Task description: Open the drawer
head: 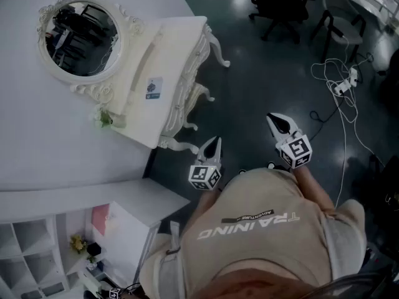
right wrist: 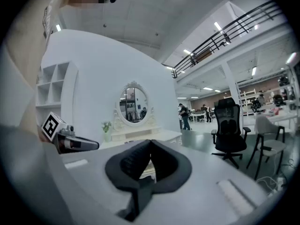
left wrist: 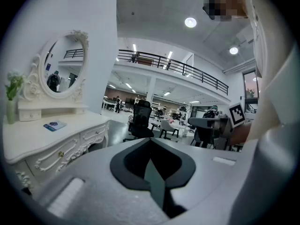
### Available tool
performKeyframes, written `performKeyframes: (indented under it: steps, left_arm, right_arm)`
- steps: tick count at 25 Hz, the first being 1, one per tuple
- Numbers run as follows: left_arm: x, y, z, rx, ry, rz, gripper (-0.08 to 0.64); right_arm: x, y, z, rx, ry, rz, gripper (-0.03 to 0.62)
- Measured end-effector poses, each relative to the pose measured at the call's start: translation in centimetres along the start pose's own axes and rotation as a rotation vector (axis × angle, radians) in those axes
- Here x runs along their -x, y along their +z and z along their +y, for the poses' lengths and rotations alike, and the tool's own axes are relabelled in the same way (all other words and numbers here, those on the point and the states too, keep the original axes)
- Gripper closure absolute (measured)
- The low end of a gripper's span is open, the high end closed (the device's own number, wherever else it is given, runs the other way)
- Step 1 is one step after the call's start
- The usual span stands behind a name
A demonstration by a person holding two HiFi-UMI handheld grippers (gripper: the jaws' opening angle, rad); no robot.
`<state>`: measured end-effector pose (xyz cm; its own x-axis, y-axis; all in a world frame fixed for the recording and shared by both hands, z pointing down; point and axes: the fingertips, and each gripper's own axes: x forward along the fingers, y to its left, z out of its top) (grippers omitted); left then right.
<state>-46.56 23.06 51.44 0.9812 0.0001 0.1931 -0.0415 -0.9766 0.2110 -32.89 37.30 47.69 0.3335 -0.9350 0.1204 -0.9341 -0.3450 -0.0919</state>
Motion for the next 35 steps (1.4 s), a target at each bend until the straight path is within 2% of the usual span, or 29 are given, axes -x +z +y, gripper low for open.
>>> performKeyframes:
  steps: [5,10,14,18,22,25,28,32,35]
  left_arm:
    - [2.8,-0.5,2.9,-0.006,-0.034,0.048,0.552]
    - [3.0,-0.4,5.2,-0.011,-0.093,0.045,0.552]
    - [3.1,-1.3,6.3,-0.004,-0.128,0.051,0.552]
    - [2.3,-2.8,7.2,0.028,-0.134,0.063,0.552]
    - [1.2,-4.4,7.9,0.090,-0.116,0.084,0.552]
    - [-1.2,-4.2,8.4,0.093,-0.110,0.104,0.552]
    - [-4.5,-2.1,8.7,0.070,-0.100,0.112,0.552]
    - [-9.9,1.3,9.3,0.027,-0.091,0.108,0.552]
    - [-13.9,2.5,10.1,0.010,-0.041,0.113,0.552]
  right_arm:
    - [-0.7,-0.7,3.8,0.012,-0.007,0.033,0.597]
    - [-1.5,-1.5,5.9,-0.021,-0.060,0.041,0.597]
    - [-1.3,-1.2,6.8,0.007,-0.110,0.044,0.597]
    - [-1.7,-2.0,6.8,0.012,-0.130,0.090,0.597]
    - [-2.9,-3.3,6.5,0.008,-0.101,0.150,0.597]
    - [-5.2,-3.1,4.8,0.013,-0.064,0.153,0.597]
    - [-8.1,-2.6,1.9,-0.003,-0.032,0.137,0.598]
    - [-12.0,-2.5,-3.5,-0.045,-0.016,0.144,0.597]
    - [-13.4,-3.4,-7.7,-0.067,0.008,0.161,0.597]
